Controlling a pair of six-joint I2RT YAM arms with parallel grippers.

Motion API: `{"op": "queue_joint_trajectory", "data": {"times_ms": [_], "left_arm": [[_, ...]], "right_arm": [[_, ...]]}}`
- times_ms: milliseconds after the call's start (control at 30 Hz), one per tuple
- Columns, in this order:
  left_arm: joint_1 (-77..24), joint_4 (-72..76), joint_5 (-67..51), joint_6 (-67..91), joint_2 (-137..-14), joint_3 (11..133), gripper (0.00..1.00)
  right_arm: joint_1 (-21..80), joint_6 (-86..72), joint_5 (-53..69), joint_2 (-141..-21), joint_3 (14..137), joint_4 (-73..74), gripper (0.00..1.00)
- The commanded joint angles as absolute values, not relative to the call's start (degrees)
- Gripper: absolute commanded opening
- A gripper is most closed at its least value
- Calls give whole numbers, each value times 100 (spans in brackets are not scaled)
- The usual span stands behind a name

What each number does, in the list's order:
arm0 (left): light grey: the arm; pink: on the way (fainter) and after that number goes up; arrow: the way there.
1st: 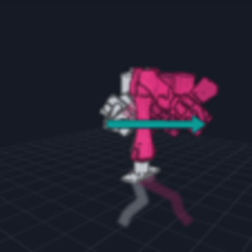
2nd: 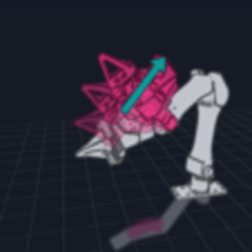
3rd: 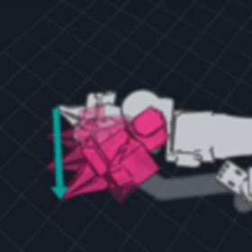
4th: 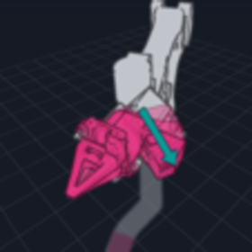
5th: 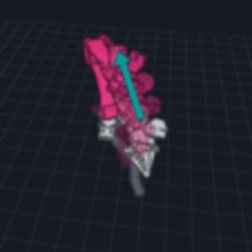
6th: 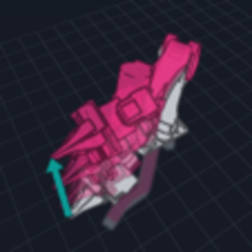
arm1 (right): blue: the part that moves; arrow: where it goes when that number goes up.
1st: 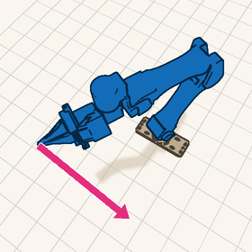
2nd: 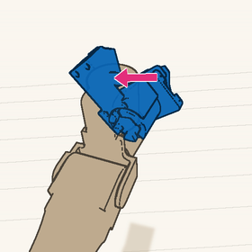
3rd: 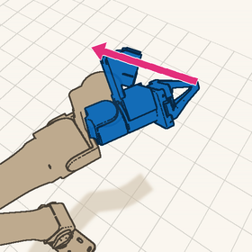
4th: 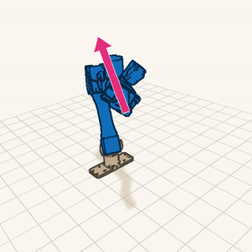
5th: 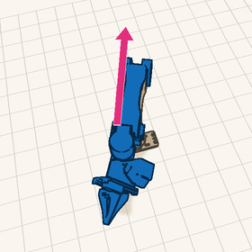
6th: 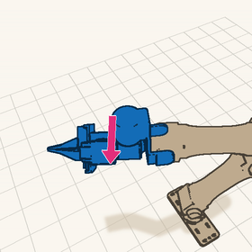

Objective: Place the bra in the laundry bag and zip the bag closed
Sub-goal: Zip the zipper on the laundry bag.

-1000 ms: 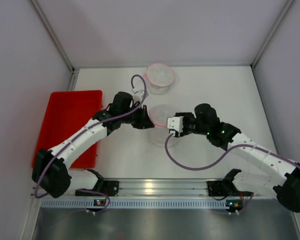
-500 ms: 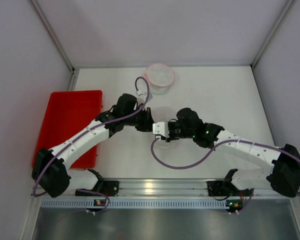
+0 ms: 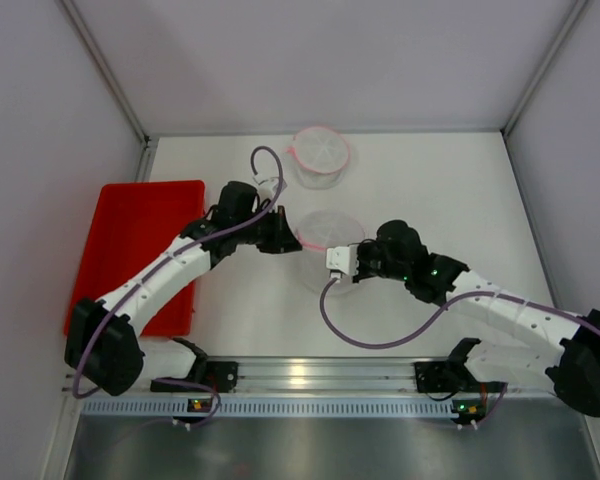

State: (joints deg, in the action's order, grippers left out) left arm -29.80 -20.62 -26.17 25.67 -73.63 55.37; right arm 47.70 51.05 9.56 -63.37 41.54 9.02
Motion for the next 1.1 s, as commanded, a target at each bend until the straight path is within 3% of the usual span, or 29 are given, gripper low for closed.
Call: {"op": "queue_joint_trajectory", "data": {"times_ms": [0, 100, 133, 167, 333, 500, 800, 967, 1000, 1033, 1067], "left_arm": [[-2733, -1925, -2768, 2329, -7268, 5677, 0], [-2777, -1881, -3084, 2469, -7400, 5897, 0], [-2821, -1872, -3111, 2487, -7435, 5950, 0], [-2856, -1872, -3137, 2505, -7496, 5994, 0], [-3172, -1872, -3076, 2698, -7567, 6205, 0], [-3515, -1837, -2927, 2891, -7681, 6231, 0], [-3577, -1811, -2900, 2997, -7769, 6354, 0], [-3577, -1811, -2971, 3023, -7700, 6276, 0], [-3577, -1811, -2971, 3015, -7656, 6232, 0], [-3577, -1811, -2971, 3006, -7655, 6205, 0], [-3577, -1819, -2945, 2988, -7594, 6170, 0]], "right_arm": [[4273, 5440, 1046, -6152, 4157, 1045, 8], [4140, 5406, 1142, -6310, 4446, 1186, 37], [4140, 5336, 1230, -6371, 4526, 1204, 55], [4131, 5291, 1283, -6407, 4605, 1230, 61], [4175, 4720, 1863, -6609, 5281, 1406, 65], [4623, 4271, 1907, -6890, 5651, 1222, 65], [4755, 4851, 2004, -7295, 5476, 1187, 54], [4746, 5115, 1820, -7392, 5353, 1029, 37], [4720, 5159, 1802, -7409, 5326, 985, 29], [4702, 5203, 1793, -7400, 5317, 967, 29], [4685, 5229, 1793, -7400, 5309, 967, 12]]}}
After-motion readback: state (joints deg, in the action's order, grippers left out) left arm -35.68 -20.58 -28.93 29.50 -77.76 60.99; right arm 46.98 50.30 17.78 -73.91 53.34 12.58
